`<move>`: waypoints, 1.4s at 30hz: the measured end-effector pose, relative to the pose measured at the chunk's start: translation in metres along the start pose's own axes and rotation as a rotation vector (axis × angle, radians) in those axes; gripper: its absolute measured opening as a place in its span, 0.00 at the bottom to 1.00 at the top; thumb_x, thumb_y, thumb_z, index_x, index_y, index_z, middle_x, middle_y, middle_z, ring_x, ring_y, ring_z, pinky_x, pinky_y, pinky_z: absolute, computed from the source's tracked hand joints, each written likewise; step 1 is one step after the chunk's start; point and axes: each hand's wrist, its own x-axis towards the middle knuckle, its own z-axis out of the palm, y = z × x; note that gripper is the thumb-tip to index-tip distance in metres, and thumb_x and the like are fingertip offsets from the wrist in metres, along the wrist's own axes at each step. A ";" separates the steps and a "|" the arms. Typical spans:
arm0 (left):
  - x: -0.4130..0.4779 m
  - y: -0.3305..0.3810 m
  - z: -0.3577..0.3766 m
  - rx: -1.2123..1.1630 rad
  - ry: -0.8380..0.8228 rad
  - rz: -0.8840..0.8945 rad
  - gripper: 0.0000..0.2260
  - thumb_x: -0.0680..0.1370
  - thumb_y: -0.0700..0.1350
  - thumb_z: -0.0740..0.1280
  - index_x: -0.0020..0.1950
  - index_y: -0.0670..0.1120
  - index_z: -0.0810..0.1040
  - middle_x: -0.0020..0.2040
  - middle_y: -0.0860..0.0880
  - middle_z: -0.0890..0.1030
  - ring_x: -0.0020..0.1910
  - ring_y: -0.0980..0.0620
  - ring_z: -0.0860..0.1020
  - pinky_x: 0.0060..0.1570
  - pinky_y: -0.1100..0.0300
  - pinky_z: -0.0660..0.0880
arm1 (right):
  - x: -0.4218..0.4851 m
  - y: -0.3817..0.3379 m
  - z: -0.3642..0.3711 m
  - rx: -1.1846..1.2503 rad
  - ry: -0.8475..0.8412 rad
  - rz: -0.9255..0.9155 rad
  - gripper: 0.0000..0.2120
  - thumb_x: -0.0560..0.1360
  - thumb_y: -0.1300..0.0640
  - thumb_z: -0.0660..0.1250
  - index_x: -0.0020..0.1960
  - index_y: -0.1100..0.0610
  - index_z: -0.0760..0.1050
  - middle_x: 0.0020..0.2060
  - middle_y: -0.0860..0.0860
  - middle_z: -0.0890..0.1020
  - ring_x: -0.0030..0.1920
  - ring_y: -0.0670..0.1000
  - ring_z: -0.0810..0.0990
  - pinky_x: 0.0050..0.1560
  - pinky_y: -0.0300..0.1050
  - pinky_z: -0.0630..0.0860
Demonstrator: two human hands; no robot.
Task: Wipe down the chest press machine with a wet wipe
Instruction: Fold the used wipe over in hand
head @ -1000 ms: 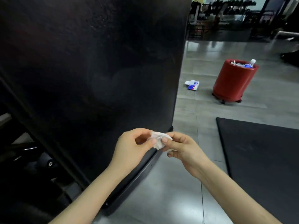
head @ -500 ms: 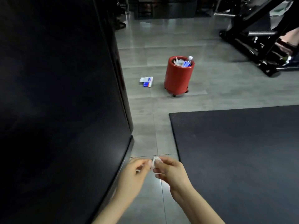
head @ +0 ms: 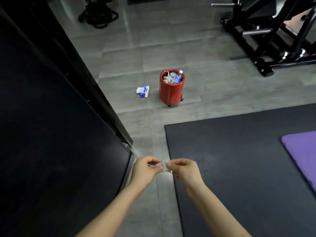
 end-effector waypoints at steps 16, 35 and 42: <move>0.210 0.125 -0.080 -0.021 -0.040 -0.022 0.11 0.69 0.33 0.73 0.37 0.49 0.78 0.34 0.53 0.80 0.30 0.64 0.76 0.37 0.69 0.72 | 0.165 -0.197 0.049 -0.244 0.023 -0.064 0.06 0.69 0.66 0.72 0.36 0.58 0.79 0.30 0.49 0.79 0.30 0.43 0.75 0.30 0.30 0.69; 0.572 0.258 -0.047 -0.268 0.167 -0.179 0.10 0.70 0.29 0.70 0.36 0.44 0.78 0.34 0.50 0.79 0.31 0.60 0.77 0.33 0.74 0.71 | 0.509 -0.434 0.034 -0.581 -0.061 -0.133 0.16 0.70 0.64 0.73 0.30 0.47 0.75 0.29 0.44 0.79 0.39 0.50 0.81 0.47 0.44 0.77; 0.733 0.279 0.007 -0.376 0.306 -0.407 0.17 0.67 0.23 0.68 0.33 0.46 0.78 0.26 0.58 0.80 0.29 0.67 0.77 0.37 0.73 0.72 | 0.706 -0.492 0.008 -0.917 -0.155 -0.078 0.07 0.72 0.62 0.66 0.43 0.55 0.83 0.44 0.49 0.85 0.48 0.48 0.81 0.35 0.28 0.66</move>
